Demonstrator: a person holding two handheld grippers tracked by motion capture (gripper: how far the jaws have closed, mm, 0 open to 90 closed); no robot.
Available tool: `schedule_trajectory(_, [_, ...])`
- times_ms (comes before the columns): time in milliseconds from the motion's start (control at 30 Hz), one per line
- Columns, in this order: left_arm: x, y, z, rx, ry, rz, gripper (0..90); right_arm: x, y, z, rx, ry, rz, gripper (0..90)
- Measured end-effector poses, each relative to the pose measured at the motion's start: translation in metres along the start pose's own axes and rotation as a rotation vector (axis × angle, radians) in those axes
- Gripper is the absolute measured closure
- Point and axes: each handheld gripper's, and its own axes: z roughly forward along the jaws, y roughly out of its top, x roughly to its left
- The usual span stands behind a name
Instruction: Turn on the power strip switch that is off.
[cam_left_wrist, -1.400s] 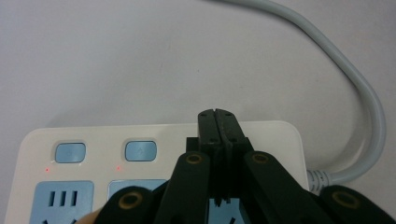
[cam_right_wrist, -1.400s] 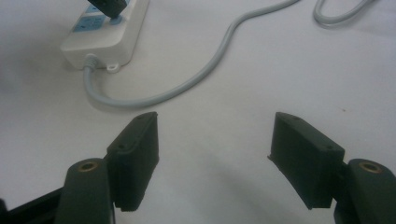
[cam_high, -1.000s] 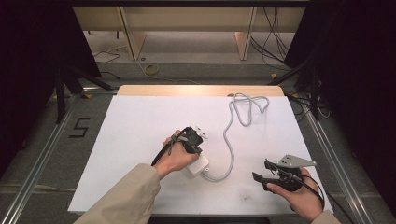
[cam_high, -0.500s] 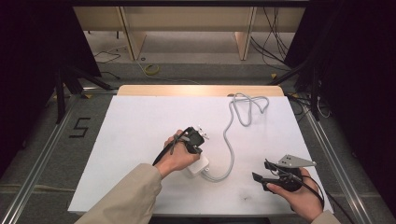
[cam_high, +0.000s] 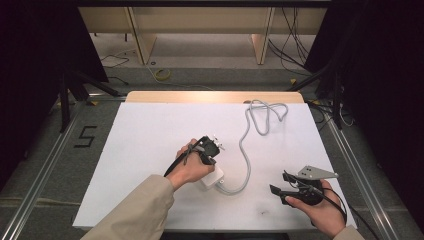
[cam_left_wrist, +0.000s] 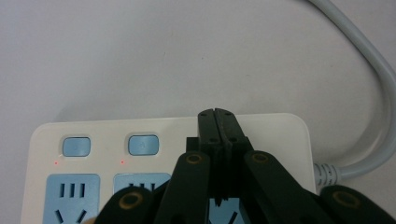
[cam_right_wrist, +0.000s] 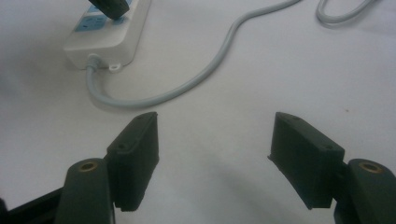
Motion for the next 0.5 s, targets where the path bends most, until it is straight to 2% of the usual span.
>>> schedule_trajectory(133, [-0.0004,0.0011,0.0006,0.006,-0.001,-0.001,90.0,0.0,0.0,-0.0002,-0.003,0.001,0.0,32.7])
schedule_trajectory(267, [-0.0008,0.0021,0.0007,0.017,0.005,0.015,90.0,0.0001,0.0,-0.0002,-0.002,0.001,-0.001,32.7])
schedule_trajectory(367, [0.0005,0.0027,0.0014,0.02,-0.007,-0.002,90.0,0.0004,0.0001,-0.0001,-0.002,0.002,0.001,32.7])
schedule_trajectory(500, [-0.0001,0.0042,0.0023,0.03,0.001,0.02,90.0,0.0002,-0.0002,-0.0003,-0.003,0.002,-0.001,32.7])
